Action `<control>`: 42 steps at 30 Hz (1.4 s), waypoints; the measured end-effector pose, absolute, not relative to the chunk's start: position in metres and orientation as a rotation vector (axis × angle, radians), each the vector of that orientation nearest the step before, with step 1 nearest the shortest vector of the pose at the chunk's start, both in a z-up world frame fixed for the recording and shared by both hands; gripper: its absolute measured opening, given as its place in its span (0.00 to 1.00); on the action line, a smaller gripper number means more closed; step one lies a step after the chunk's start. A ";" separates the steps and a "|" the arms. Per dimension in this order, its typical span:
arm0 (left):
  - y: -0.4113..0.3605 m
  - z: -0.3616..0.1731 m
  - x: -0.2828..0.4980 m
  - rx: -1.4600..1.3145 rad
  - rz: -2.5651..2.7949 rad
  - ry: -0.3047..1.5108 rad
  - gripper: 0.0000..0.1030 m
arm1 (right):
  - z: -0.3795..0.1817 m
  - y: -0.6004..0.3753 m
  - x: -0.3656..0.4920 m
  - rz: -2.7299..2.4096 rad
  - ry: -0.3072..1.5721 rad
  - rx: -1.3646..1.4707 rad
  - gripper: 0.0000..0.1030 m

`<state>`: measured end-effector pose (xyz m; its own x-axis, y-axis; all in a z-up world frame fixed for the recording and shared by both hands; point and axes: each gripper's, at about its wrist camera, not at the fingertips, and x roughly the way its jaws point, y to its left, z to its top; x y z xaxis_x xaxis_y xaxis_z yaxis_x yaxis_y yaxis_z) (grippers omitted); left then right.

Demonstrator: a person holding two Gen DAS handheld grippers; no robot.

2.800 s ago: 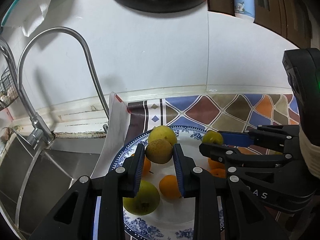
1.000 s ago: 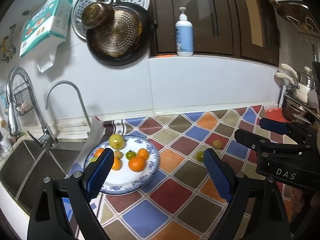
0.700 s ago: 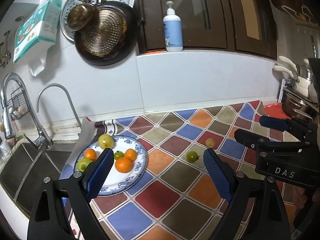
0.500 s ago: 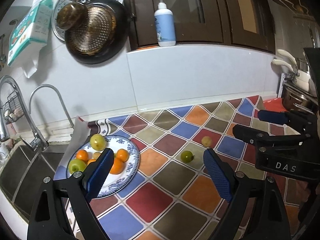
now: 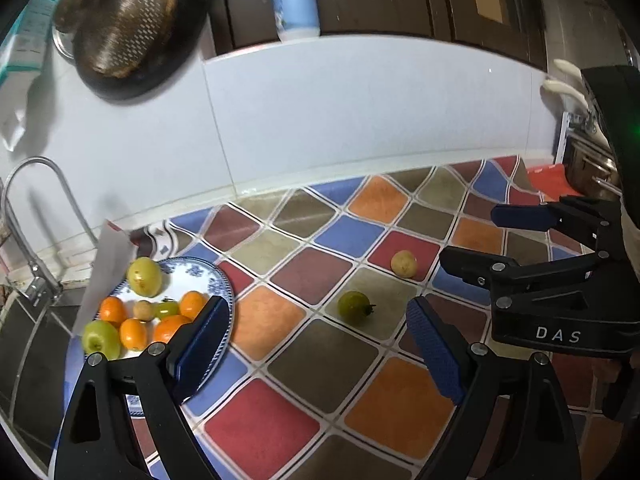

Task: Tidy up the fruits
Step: 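Grasp a small green fruit with the left tool while the right tool grasps a brown pear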

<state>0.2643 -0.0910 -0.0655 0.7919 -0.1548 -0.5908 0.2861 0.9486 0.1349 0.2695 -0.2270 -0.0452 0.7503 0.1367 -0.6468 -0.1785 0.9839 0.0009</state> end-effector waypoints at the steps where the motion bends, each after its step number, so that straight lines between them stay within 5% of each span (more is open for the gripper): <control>1: -0.092 -0.070 0.270 0.224 -0.246 0.628 0.87 | -0.049 -0.227 0.273 0.178 0.708 -0.066 0.68; 21: -0.107 -0.115 0.323 0.239 -0.343 0.765 0.62 | -0.105 -0.231 0.333 0.223 0.835 -0.077 0.54; 32: -0.110 -0.122 0.333 0.222 -0.389 0.806 0.27 | -0.112 -0.221 0.347 0.278 0.871 -0.079 0.42; 42: -0.107 -0.115 0.330 0.203 -0.386 0.788 0.27 | -0.111 -0.218 0.347 0.289 0.868 -0.093 0.28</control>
